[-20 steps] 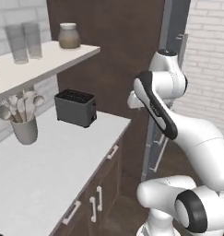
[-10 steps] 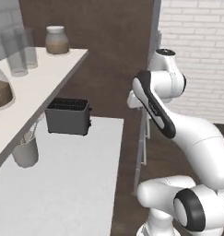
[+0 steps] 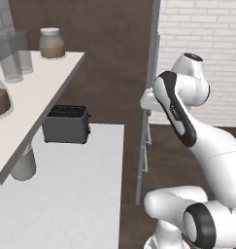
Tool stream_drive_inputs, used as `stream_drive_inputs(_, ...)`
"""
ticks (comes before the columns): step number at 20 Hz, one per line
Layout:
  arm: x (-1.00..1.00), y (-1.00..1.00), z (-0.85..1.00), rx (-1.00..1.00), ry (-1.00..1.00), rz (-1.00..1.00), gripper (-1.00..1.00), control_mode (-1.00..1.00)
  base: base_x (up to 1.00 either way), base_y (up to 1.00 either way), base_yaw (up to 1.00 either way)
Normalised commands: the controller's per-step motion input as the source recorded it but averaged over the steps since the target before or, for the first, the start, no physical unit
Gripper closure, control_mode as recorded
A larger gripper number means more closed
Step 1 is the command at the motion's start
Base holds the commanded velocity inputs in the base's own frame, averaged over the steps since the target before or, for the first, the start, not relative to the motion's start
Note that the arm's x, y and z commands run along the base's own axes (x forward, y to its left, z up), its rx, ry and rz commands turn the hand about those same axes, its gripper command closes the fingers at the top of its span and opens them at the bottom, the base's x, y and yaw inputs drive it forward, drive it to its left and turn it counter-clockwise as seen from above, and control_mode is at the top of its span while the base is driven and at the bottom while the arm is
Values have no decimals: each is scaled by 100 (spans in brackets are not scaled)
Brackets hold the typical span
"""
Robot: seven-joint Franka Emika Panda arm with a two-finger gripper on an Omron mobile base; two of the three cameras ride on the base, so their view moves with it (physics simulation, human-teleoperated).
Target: Take a straw from the drawer in front and place it inside the glass cup on the dining counter.
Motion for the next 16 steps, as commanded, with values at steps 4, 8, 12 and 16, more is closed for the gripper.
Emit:
stream_drive_inputs(4,3,-94,-36,44,0,-5,-100,-100,0,0,0)
stream_drive_inputs(8,2,-95,-75,49,-2,0,-100,-100,0,0,0)
stream_drive_inputs(12,9,-70,-98,51,-9,1,-100,-100,0,0,0)
stream_drive_inputs(16,12,-29,-71,40,-10,4,-100,-100,0,0,0)
